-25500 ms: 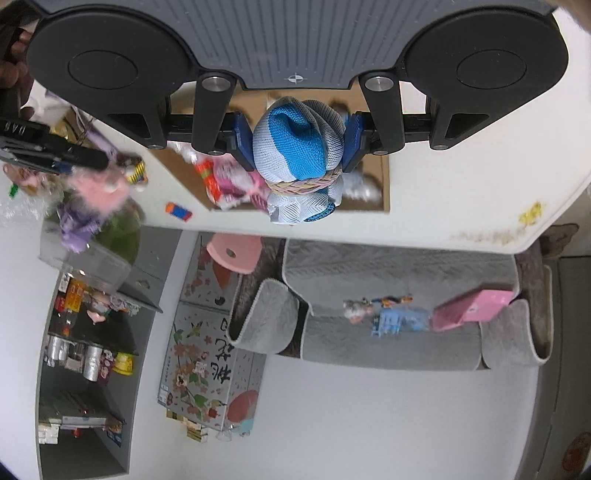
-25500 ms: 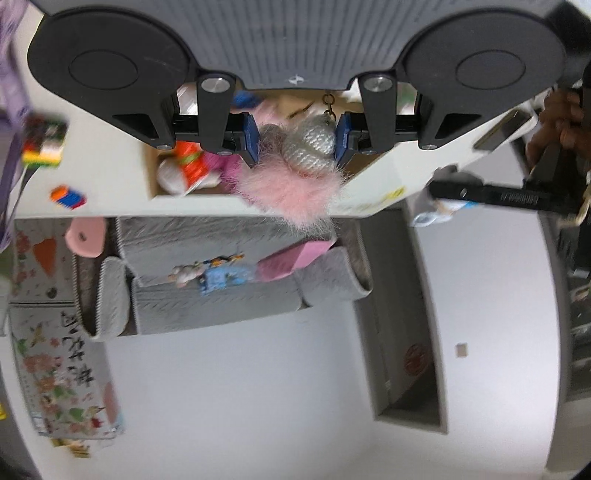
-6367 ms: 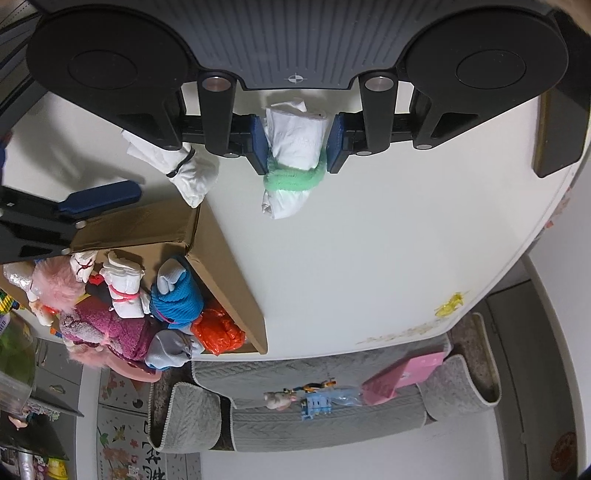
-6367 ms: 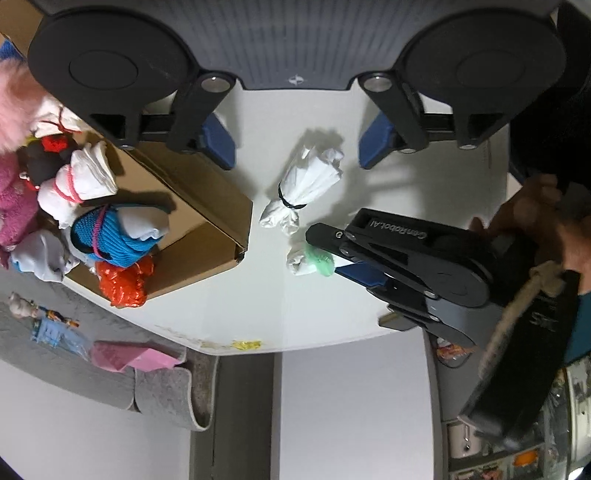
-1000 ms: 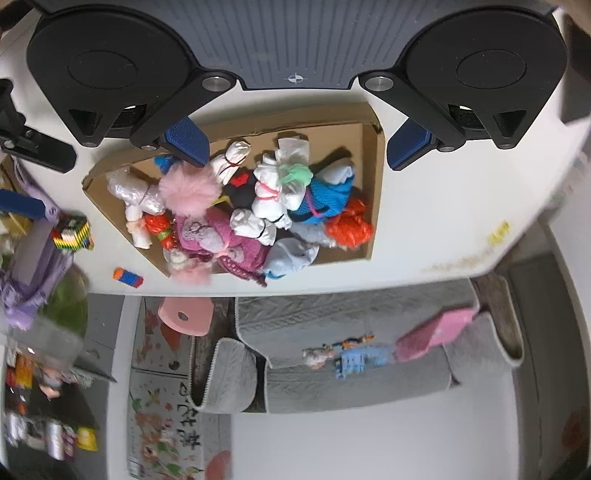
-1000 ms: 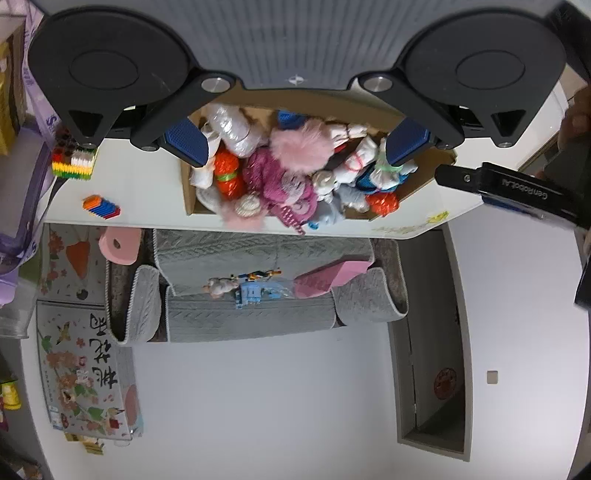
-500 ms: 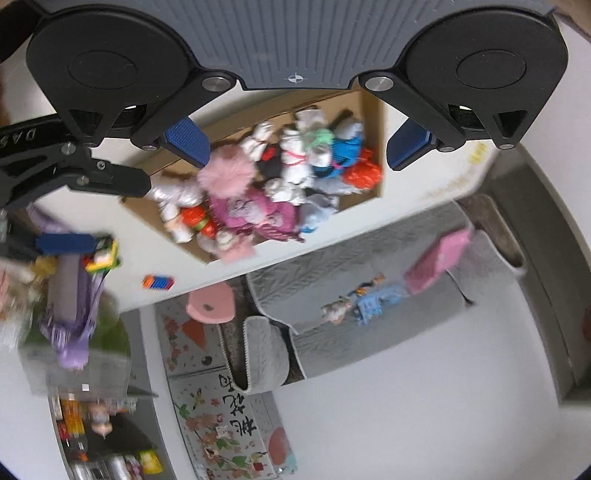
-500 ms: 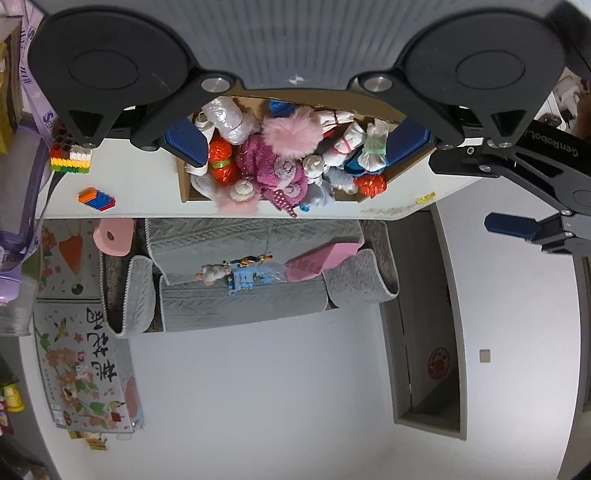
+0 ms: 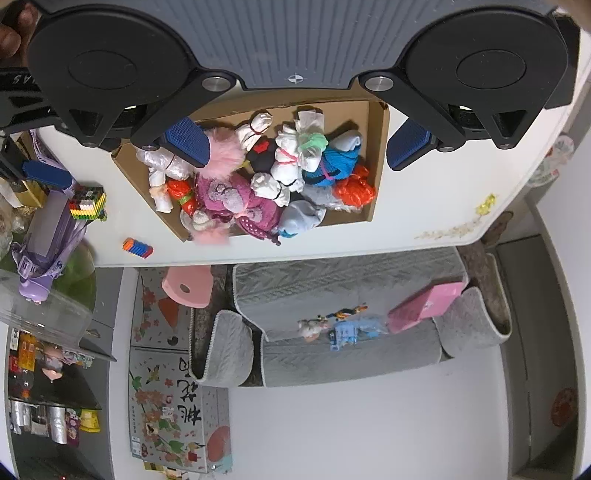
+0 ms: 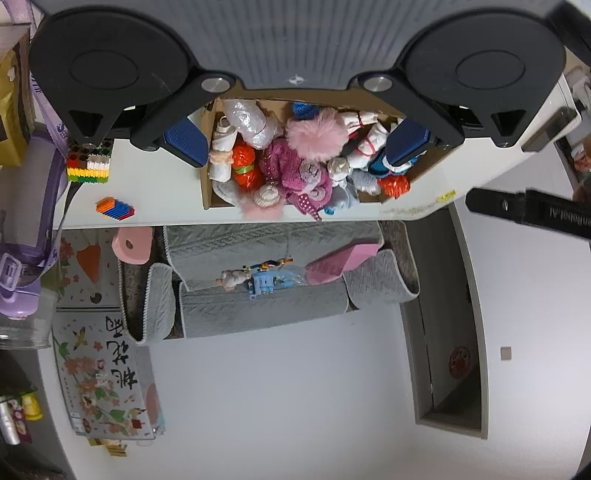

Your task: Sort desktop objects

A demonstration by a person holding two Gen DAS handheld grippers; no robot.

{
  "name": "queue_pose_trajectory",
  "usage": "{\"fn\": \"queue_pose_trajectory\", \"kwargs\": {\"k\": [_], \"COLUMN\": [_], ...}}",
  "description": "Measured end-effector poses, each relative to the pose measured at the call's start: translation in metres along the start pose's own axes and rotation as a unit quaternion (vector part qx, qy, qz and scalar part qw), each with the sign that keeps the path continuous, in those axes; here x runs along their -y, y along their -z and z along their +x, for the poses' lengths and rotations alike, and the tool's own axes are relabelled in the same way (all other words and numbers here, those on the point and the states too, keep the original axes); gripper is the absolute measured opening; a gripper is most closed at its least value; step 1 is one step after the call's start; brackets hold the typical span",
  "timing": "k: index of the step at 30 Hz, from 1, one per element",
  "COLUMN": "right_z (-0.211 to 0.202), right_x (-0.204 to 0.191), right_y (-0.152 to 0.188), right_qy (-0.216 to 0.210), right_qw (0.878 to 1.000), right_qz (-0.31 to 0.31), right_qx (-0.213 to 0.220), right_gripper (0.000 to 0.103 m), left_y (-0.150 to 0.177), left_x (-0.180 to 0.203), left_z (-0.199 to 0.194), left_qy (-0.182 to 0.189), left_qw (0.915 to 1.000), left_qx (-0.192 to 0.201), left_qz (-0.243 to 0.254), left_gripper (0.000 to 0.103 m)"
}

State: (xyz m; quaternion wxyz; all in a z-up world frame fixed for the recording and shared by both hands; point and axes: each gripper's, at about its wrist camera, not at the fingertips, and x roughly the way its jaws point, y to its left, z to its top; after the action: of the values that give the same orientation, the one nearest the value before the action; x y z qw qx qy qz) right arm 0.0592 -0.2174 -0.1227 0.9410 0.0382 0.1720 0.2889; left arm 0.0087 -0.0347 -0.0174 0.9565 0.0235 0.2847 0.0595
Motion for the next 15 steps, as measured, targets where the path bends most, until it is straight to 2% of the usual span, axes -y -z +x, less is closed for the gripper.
{"fn": "queue_pose_trajectory", "kwargs": {"k": [15], "right_z": [0.0021], "right_x": [-0.0013], "right_y": [0.0019], "right_qy": [0.003], "right_qw": [1.000], "right_qz": [-0.008], "right_qx": [-0.018], "right_gripper": [0.102], "left_y": [0.0014], "left_x": [0.0002], "left_z": [-0.0004], "left_qy": [0.005], "left_qw": [1.0000], "left_qx": [0.002], "left_qz": [-0.002], "left_gripper": [0.102]}}
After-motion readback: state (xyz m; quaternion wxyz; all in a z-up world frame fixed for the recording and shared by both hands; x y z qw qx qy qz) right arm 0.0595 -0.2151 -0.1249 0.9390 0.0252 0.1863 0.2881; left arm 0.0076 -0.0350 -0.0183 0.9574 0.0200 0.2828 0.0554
